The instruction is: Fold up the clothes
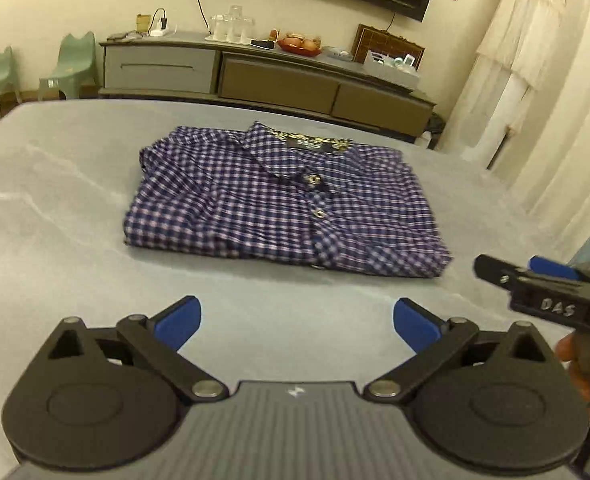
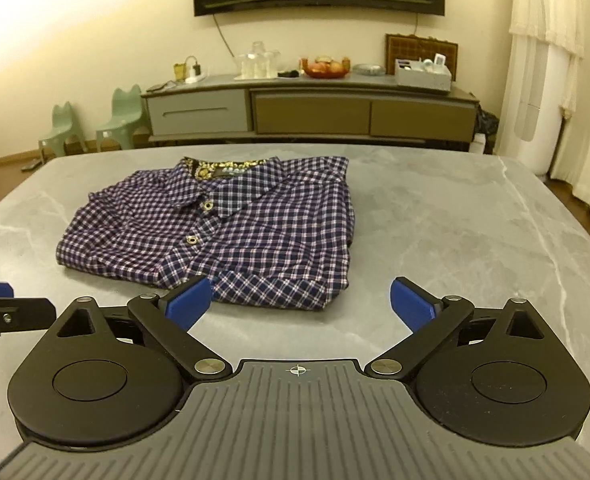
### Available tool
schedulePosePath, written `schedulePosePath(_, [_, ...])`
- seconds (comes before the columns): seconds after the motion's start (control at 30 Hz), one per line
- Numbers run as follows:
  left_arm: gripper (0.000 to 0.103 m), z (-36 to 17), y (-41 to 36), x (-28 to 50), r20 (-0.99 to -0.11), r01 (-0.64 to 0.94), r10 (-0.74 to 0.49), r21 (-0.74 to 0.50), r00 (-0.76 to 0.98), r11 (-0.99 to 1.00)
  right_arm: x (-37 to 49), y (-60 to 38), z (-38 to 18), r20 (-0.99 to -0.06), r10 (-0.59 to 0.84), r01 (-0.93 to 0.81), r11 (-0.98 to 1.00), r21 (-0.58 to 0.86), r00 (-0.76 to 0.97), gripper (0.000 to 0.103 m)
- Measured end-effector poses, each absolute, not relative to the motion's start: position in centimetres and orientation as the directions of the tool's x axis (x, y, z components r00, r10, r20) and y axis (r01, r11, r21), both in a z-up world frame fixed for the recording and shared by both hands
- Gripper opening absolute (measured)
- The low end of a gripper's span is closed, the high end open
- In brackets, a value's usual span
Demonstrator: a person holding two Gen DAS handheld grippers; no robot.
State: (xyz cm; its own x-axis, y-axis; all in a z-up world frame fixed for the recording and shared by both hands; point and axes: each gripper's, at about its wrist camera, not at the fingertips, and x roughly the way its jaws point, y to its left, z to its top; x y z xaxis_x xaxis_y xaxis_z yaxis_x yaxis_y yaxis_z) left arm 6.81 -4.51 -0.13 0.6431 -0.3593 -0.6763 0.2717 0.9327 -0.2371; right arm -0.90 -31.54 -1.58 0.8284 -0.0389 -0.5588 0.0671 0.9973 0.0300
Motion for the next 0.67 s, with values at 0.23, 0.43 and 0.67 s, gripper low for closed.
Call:
schedulePosePath(0.23, [0.103, 0.6, -5.1, 4.6, -0.611, 0.251, -0.322, -0.203, 0.723, 0.947, -2.0, -32.0, -1.7, -0.549, -0.039, 0.079, 0.996, 0.049, 0.835, 0.099])
schedulePosePath(0.43, [0.103, 1.4, -7.6, 2.6, -0.624, 0.269, -0.286, -0.123, 0.727, 0.955, -2.5, -32.2, -1.8, -0.551, -0.044, 0.080, 0.996, 0.042, 0.834, 0.099])
schedulePosePath(0.67, [0.103, 2.0, -9.8, 0.8, -0.632, 0.285, -0.237, -0.025, 0.738, 0.958, -2.9, -33.4, -1.9, -0.551, -0.051, 0.089, 0.995, 0.042, 0.833, 0.099])
